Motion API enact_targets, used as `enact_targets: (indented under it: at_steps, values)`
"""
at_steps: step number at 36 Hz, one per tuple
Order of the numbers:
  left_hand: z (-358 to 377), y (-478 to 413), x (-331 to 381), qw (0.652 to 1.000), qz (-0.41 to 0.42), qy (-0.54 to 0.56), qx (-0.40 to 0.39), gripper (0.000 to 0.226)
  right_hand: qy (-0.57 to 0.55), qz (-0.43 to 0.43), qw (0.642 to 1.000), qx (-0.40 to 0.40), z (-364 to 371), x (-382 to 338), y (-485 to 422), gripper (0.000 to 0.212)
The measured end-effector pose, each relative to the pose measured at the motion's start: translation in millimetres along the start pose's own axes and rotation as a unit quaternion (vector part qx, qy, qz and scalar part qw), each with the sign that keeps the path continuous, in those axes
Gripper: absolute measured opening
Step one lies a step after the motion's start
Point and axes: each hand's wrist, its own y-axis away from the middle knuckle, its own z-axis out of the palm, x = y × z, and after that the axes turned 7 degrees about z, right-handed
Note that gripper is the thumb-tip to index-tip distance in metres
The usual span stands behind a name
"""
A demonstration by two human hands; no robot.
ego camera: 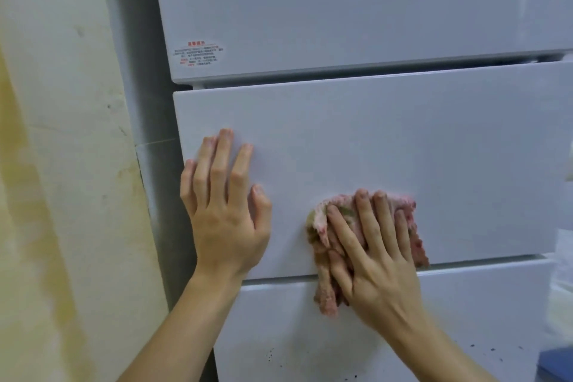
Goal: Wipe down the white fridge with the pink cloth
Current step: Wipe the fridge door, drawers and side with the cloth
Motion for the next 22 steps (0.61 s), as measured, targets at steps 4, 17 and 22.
enact_targets:
  at_steps: [4,17,22]
  values:
    - [2,-1,4,1.000,-0.013,-0.010,-0.002,0.052,-0.021,0.053,0.997,0.054,-12,4,-61,0.060]
    - [11,3,24,1.000,-0.005,-0.015,-0.012,0.054,-0.016,0.092,0.991,0.099,-15,10,-84,0.056]
    - [14,8,28,1.000,0.001,-0.023,-0.014,0.056,-0.012,0.049,0.998,0.036,-10,21,-10,0.056]
